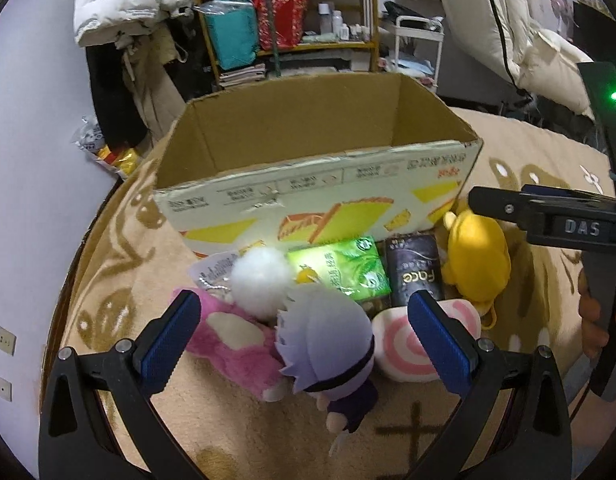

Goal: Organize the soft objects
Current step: 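Grasp the white-haired plush doll with the left tool while the right tool grasps the yellow duck, then lift the doll with the left tool while the right tool lifts the yellow duck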

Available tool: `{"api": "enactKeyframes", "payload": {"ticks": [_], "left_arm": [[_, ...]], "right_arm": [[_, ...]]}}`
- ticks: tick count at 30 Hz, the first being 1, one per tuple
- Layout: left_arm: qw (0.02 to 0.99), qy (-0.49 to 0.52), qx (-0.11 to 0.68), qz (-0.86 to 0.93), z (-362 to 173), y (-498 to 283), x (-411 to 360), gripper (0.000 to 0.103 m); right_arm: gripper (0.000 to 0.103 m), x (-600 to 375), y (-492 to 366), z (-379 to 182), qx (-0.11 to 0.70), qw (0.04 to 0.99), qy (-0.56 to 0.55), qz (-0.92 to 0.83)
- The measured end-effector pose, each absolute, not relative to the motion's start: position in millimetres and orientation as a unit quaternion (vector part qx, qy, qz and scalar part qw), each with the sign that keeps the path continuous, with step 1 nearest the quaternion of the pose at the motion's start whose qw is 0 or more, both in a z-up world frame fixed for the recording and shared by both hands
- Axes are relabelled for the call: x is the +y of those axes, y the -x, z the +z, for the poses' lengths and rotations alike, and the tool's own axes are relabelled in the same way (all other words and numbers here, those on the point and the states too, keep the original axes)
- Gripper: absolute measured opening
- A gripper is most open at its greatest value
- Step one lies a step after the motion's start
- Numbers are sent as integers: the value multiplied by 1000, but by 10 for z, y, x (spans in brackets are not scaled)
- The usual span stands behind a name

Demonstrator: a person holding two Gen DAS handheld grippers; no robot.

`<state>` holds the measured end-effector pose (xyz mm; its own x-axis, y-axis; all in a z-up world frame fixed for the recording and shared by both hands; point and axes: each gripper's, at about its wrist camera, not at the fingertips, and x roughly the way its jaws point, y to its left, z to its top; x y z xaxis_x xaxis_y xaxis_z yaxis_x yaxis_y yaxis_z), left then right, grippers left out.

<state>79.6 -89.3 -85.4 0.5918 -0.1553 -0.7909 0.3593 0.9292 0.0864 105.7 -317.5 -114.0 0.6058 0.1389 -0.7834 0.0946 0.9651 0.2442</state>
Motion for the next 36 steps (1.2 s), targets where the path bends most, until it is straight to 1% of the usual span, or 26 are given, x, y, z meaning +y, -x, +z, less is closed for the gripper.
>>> {"api": "enactKeyframes", "payload": {"ticks": [1, 2, 3, 5, 7, 9, 11, 17, 24, 29, 31, 33, 34, 36], "left_arm": [[883, -118, 429, -148, -864, -800, -895, 100], [880, -115, 435, -154, -883, -810, -898, 94], [876, -111, 442, -158, -903, -824, -899, 86], [869, -105, 457, -158, -960, -844, -893, 81], [865, -102, 465, -157, -998, -861, -888, 74], [861, -92, 474, -162, -1021, -872, -873, 60], [855, -86, 485, -165, -1062, -887, -862, 52], [852, -87, 488, -166, -1091, -884, -863, 50], [846, -72, 501, -167, -1127, -932, -839, 51], [846, -63, 503, -168, -1125, -931, -803, 49], [846, -58, 503, -166, -1120, -934, -794, 47], [847, -57, 502, -166, -1112, -928, -789, 46], [848, -57, 501, -166, -1110, -925, -787, 45], [850, -57, 496, -165, -1100, -911, -779, 44]], "right_arm": [[103, -3189, -1075, -1185, 452, 882, -133, 10], [102, -3193, -1085, -1213, 456, 880, -135, 9], [98, -3202, -1101, -1250, 463, 876, -136, 8], [94, -3227, -1124, -1317, 478, 867, -139, 6], [90, -3251, -1134, -1366, 488, 860, -148, 9], [89, -3268, -1137, -1423, 498, 852, -158, 15], [89, -3284, -1140, -1474, 505, 845, -174, 24], [89, -3288, -1161, -1596, 524, 829, -193, 27], [89, -3213, -1221, -1615, 526, 833, -170, 28], [89, -3135, -1258, -1656, 530, 829, -175, 31], [87, -3085, -1268, -1680, 536, 826, -172, 40], [81, -3051, -1285, -1691, 537, 826, -165, 44], [81, -3028, -1283, -1690, 537, 827, -159, 46], [76, -2977, -1279, -1691, 537, 828, -152, 46]]}}
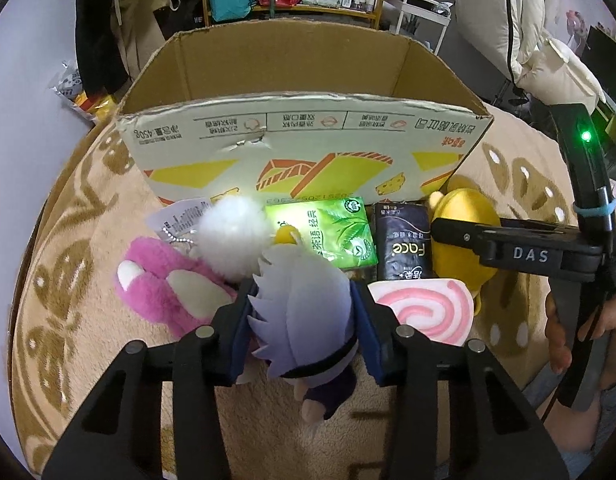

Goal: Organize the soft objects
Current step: 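Lift the doll with the left tool while the right tool lifts the yellow duck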

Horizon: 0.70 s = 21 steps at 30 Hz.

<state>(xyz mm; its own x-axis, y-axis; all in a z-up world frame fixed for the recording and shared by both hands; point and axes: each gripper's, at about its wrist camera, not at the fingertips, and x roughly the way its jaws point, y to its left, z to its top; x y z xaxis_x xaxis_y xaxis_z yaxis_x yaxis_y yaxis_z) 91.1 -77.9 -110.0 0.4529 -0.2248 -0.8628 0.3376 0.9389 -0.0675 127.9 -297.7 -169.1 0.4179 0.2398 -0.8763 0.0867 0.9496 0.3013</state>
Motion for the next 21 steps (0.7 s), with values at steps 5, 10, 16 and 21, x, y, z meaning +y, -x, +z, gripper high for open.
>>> {"api": "enactKeyframes", "payload": {"ticks": [5, 10, 16, 21], "left_arm": [[862, -56, 478, -158, -1022, -860, -734, 43], [879, -49, 453, -138, -903, -802, -646, 43], [906, -39, 403, -125, -677, -651, -548, 43], [920, -34, 375, -108, -557, -582, -488, 43]], "right_arm": [[72, -2913, -1263, -1670, 533, 832, -149, 45], [70, -2856, -1200, -1593, 523, 841, -131, 46], [70, -2830, -983, -1393, 492, 861, -119, 53], [70, -2850, -868, -1193, 461, 877, -119, 62]]}}
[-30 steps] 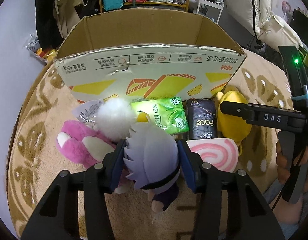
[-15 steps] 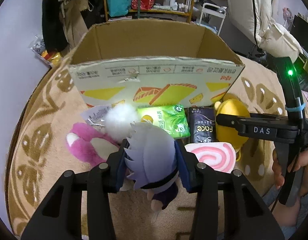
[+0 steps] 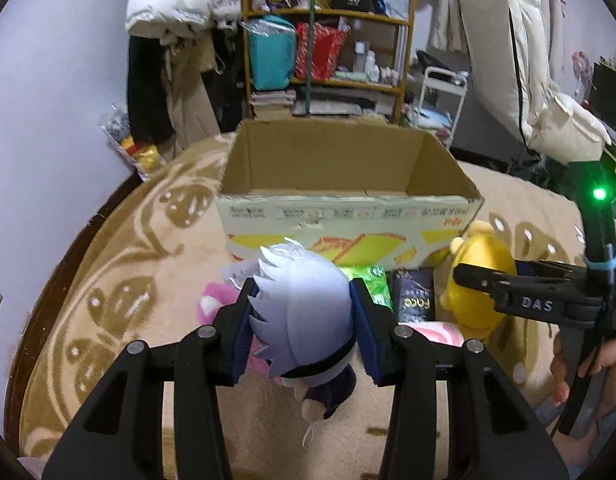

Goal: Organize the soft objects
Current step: 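Lift the doll with the left tool while the right tool lifts the yellow duck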

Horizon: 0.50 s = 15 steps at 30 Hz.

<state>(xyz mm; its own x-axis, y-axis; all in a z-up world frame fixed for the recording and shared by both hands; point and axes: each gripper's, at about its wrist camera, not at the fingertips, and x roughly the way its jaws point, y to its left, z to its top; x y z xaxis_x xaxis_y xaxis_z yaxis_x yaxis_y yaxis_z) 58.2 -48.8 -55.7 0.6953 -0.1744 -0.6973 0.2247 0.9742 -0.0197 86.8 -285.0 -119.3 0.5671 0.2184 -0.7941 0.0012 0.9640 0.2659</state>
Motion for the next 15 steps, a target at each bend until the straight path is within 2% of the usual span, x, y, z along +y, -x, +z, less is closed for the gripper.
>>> {"api": "enactKeyframes", "payload": {"ticks": [15], "left_arm": [[958, -30, 277, -73, -147, -324, -414, 43]], "right_arm": [[70, -2869, -395, -222, 268, 951, -136, 78]]}}
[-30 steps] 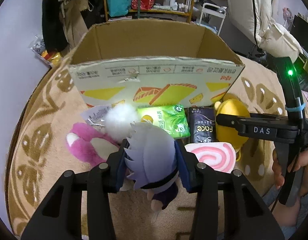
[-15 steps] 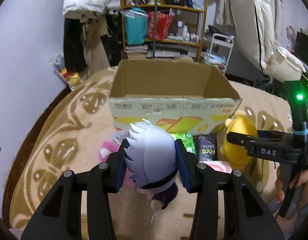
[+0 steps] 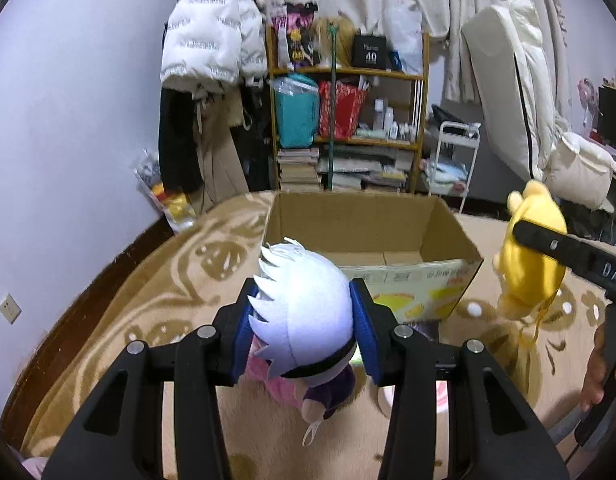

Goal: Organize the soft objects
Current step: 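Lift the doll with the left tool while the right tool lifts the yellow duck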

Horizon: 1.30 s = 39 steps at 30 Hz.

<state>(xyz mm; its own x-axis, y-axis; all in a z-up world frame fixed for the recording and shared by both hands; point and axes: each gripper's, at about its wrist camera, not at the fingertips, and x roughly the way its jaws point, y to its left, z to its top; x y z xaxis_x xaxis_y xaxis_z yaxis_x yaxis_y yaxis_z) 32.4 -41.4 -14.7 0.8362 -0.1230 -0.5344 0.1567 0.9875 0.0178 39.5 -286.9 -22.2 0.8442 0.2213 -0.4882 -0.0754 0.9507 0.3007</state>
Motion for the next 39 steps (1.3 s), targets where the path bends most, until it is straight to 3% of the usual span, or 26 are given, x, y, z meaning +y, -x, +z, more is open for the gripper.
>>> {"api": "enactKeyframes", "payload": {"ticks": [22, 39], "left_arm": [[979, -54, 178, -84, 466, -930, -580, 44], [976, -49, 184, -104, 134, -1491, -710, 45]], "right_arm": [[71, -2693, -854, 274, 193, 977, -58, 65], [71, -2508, -1357, 13, 196, 977, -29, 74]]}}
